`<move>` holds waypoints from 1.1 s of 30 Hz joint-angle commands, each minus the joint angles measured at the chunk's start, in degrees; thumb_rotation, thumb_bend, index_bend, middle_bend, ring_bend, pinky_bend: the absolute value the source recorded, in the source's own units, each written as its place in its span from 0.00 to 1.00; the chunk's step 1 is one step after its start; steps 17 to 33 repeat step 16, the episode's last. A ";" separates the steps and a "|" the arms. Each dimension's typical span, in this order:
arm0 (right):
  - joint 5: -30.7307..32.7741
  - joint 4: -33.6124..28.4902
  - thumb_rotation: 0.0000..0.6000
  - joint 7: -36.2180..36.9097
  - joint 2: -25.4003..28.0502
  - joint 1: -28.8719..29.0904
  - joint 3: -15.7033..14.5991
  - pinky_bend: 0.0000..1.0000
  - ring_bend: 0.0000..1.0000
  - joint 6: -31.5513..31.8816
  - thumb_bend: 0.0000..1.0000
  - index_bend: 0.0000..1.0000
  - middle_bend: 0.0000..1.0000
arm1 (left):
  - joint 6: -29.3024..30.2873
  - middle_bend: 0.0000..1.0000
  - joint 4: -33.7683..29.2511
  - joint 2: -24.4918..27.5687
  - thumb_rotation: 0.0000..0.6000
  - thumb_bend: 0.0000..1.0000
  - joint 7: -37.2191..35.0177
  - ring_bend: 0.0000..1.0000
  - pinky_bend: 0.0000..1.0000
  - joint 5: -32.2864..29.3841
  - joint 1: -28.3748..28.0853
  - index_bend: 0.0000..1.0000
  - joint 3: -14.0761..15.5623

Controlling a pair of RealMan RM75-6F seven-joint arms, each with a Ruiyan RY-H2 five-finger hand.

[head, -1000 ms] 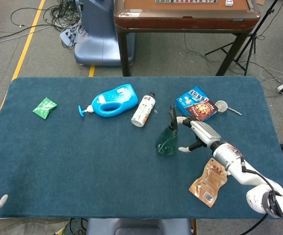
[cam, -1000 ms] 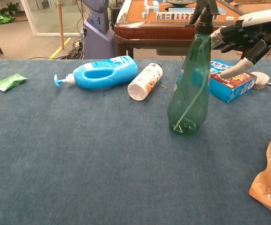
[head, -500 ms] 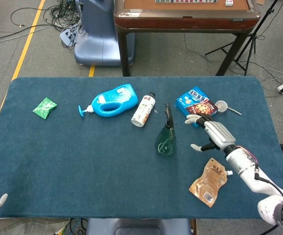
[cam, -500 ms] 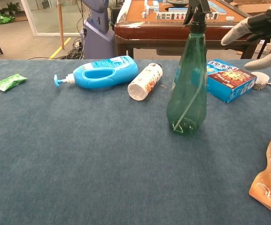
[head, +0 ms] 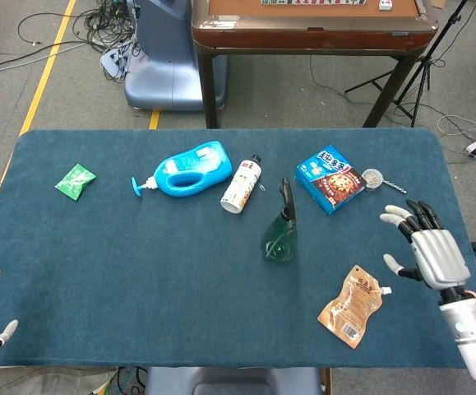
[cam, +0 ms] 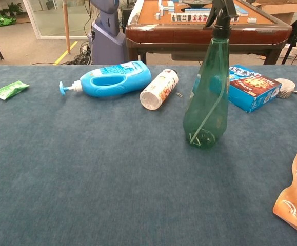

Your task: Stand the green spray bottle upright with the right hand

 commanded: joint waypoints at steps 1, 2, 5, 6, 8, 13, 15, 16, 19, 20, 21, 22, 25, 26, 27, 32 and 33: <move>-4.17 1.50 1.00 -0.87 -0.95 -5.26 -2.97 0.00 0.00 5.88 0.28 0.24 0.19 | -0.24 0.00 -0.34 0.02 1.00 0.26 0.35 0.00 0.00 0.10 -0.25 0.10 -0.04; -4.56 1.69 1.00 -0.67 -1.13 -6.11 -3.36 0.00 0.00 6.74 0.28 0.24 0.19 | -0.28 0.00 -0.48 0.01 1.00 0.25 0.48 0.00 0.00 0.14 -0.32 0.10 -0.05; -5.81 2.44 1.00 -0.12 -1.68 -8.35 -4.37 0.00 0.00 8.87 0.28 0.24 0.19 | -0.16 0.00 -0.90 -0.05 1.00 0.26 0.85 0.00 0.00 0.33 -0.44 0.10 -0.10; -6.15 2.77 1.00 0.14 -1.91 -8.88 -4.58 0.00 0.00 9.35 0.28 0.24 0.19 | -0.08 0.00 -1.02 -0.09 1.00 0.26 0.91 0.00 0.00 0.36 -0.46 0.10 -0.14; -6.45 3.29 1.00 0.90 -2.49 -9.92 -4.80 0.00 0.00 10.21 0.28 0.24 0.19 | 0.00 0.00 -1.29 -0.15 1.00 0.25 0.89 0.00 0.00 0.42 -0.51 0.10 -0.18; -7.95 3.59 1.00 1.63 -2.83 -11.53 -4.73 0.00 0.00 12.17 0.28 0.24 0.19 | 0.08 0.00 -1.70 0.00 1.00 0.26 1.17 0.00 0.00 0.60 -0.63 0.10 -0.16; -8.41 3.43 1.00 1.46 -2.81 -12.00 -4.59 0.00 0.00 12.87 0.28 0.24 0.19 | 0.06 0.00 -1.80 -0.01 1.00 0.26 1.22 0.00 0.00 0.63 -0.69 0.10 -0.16; -8.52 3.24 1.00 1.41 -2.75 -12.30 -4.53 0.00 0.00 13.16 0.28 0.24 0.19 | 0.01 0.00 -1.83 -0.01 1.00 0.26 1.29 0.00 0.00 0.69 -0.73 0.10 -0.12; -8.52 3.24 1.00 1.41 -2.75 -12.30 -4.53 0.00 0.00 13.16 0.28 0.24 0.19 | 0.01 0.00 -1.83 -0.01 1.00 0.26 1.29 0.00 0.00 0.69 -0.73 0.10 -0.12; -8.52 3.24 1.00 1.41 -2.75 -12.30 -4.53 0.00 0.00 13.16 0.28 0.24 0.19 | 0.01 0.00 -1.83 -0.01 1.00 0.26 1.29 0.00 0.00 0.69 -0.73 0.10 -0.12; -8.52 3.24 1.00 1.41 -2.75 -12.30 -4.53 0.00 0.00 13.16 0.28 0.24 0.19 | 0.01 0.00 -1.83 -0.01 1.00 0.26 1.29 0.00 0.00 0.69 -0.73 0.10 -0.12; -8.52 3.24 1.00 1.41 -2.75 -12.30 -4.53 0.00 0.00 13.16 0.28 0.24 0.19 | 0.01 0.00 -1.83 -0.01 1.00 0.26 1.29 0.00 0.00 0.69 -0.73 0.10 -0.12; -8.52 3.24 1.00 1.41 -2.75 -12.30 -4.53 0.00 0.00 13.16 0.28 0.24 0.19 | 0.01 0.00 -1.83 -0.01 1.00 0.26 1.29 0.00 0.00 0.69 -0.73 0.10 -0.12; -8.52 3.24 1.00 1.41 -2.75 -12.30 -4.53 0.00 0.00 13.16 0.28 0.24 0.19 | 0.01 0.00 -1.83 -0.01 1.00 0.26 1.29 0.00 0.00 0.69 -0.73 0.10 -0.12; -8.52 3.24 1.00 1.41 -2.75 -12.30 -4.53 0.00 0.00 13.16 0.28 0.24 0.19 | 0.01 0.00 -1.83 -0.01 1.00 0.26 1.29 0.00 0.00 0.69 -0.73 0.10 -0.12; -8.52 3.24 1.00 1.41 -2.75 -12.30 -4.53 0.00 0.00 13.16 0.28 0.24 0.19 | 0.01 0.00 -1.83 -0.01 1.00 0.26 1.29 0.00 0.00 0.69 -0.73 0.10 -0.12; -8.52 3.24 1.00 1.41 -2.75 -12.30 -4.53 0.00 0.00 13.16 0.28 0.24 0.19 | 0.01 0.00 -1.83 -0.01 1.00 0.26 1.29 0.00 0.00 0.69 -0.73 0.10 -0.12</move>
